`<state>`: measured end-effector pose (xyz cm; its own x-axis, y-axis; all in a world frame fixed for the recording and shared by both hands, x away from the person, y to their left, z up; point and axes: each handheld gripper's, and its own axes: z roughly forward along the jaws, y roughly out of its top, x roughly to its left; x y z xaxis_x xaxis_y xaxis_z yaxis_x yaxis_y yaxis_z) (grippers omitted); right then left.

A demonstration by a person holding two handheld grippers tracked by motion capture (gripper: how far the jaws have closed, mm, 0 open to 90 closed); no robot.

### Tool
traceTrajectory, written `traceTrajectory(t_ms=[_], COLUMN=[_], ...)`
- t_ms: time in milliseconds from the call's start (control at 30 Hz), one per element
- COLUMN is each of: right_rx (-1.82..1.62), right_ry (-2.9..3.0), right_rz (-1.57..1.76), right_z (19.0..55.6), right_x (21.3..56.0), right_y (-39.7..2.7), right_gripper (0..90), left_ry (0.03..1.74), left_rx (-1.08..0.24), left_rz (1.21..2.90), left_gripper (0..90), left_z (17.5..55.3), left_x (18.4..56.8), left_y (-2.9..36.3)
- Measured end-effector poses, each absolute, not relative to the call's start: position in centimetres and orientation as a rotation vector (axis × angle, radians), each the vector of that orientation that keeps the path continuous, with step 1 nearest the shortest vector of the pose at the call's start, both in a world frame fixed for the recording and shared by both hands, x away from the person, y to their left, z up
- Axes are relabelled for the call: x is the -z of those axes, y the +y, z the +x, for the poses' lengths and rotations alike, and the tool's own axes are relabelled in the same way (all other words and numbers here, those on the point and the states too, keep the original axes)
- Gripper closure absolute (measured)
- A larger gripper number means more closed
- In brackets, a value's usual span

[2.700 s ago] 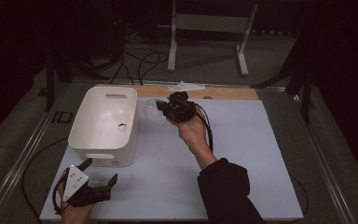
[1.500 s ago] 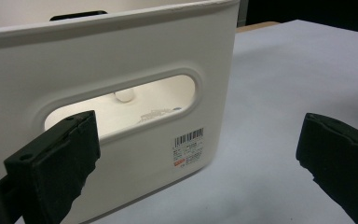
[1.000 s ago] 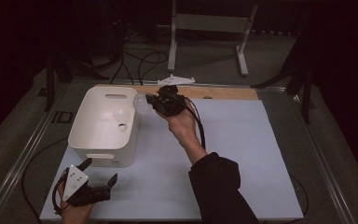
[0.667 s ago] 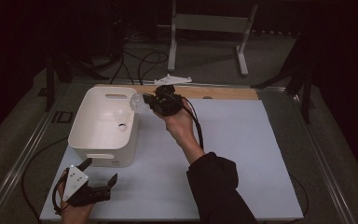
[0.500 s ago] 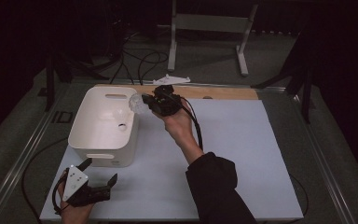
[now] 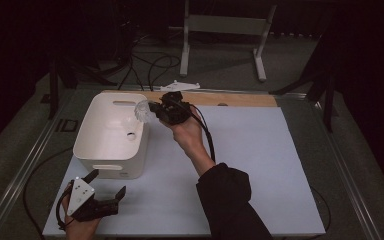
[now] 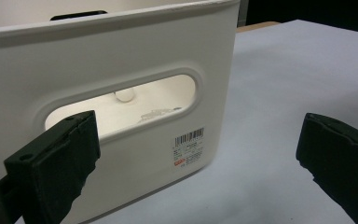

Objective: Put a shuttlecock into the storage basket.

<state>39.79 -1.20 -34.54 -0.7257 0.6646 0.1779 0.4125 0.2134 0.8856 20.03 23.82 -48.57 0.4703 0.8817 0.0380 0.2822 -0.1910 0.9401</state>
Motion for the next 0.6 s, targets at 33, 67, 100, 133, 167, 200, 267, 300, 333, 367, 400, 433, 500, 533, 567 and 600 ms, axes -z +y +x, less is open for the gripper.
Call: traceTrajectory(t_ms=[33,67,100,133,167,200,267,300,333,367,400,433,500,533,567,600], right_rx=[-1.514,-1.514,-1.514,-1.517,-1.516,-1.514,-1.515,-1.518,-1.518,-1.516,-1.516,-1.518,-1.524,-1.524,-1.523,-1.523], right_ry=[2.249,2.249,2.251,2.252,2.255,2.256,2.257,2.256,2.257,2.259,2.26,2.261,2.258,2.26,2.262,2.264], right_rz=[1.019,1.019,1.019,1.017,1.013,1.015,1.01,1.012,1.011,1.009,1.01,1.012,1.009,1.009,1.008,1.009], right_z=[39.8,39.8,39.77,39.77,39.77,39.77,39.78,39.77,39.78,39.78,39.78,39.77,39.79,39.79,39.79,39.78], right_x=[34.55,34.55,34.57,34.6,34.61,34.61,34.65,34.66,34.66,34.66,34.67,34.69,34.77,34.79,34.82,34.84], right_y=[-1.15,-1.15,-1.05,-0.95,-0.89,-0.84,-0.71,-0.64,-0.59,-0.56,-0.53,-0.48,-0.35,-0.32,-0.27,-0.21], right_gripper=[88.9,88.9,88.9,88.9,88.9,88.8,88.9,88.9,88.9,88.9,88.9,88.9,88.9,88.9,88.9,88.9], left_ry=[1.001,1.001,1.001,1.001,1.001,1.001,1.001,1.001,1.002,1.001,1.002,1.001,1.001,1.001,1.001,1.001], left_rx=[-0.752,-0.752,-0.753,-0.753,-0.753,-0.753,-0.752,-0.753,-0.753,-0.753,-0.753,-0.752,-0.753,-0.752,-0.752,-0.752], left_rz=[1.722,1.722,1.722,1.722,1.722,1.723,1.722,1.721,1.722,1.723,1.722,1.723,1.723,1.723,1.723,1.723], left_gripper=[0.3,0.3,0.3,0.3,0.3,0.3,0.3,0.3,0.3,0.3,0.3,0.3,0.3,0.3,0.3,0.3], left_z=[20.03,20.03,20.03,20.03,20.04,20.04,20.03,20.04,20.04,20.04,20.04,20.04,20.04,20.05,20.05,20.04], left_x=[48.57,48.57,48.57,48.57,48.58,48.58,48.58,48.58,48.58,48.58,48.58,48.58,48.58,48.58,48.58,48.58], left_y=[23.82,23.82,23.82,23.82,23.82,23.82,23.82,23.82,23.82,23.82,23.82,23.82,23.81,23.81,23.81,23.82])
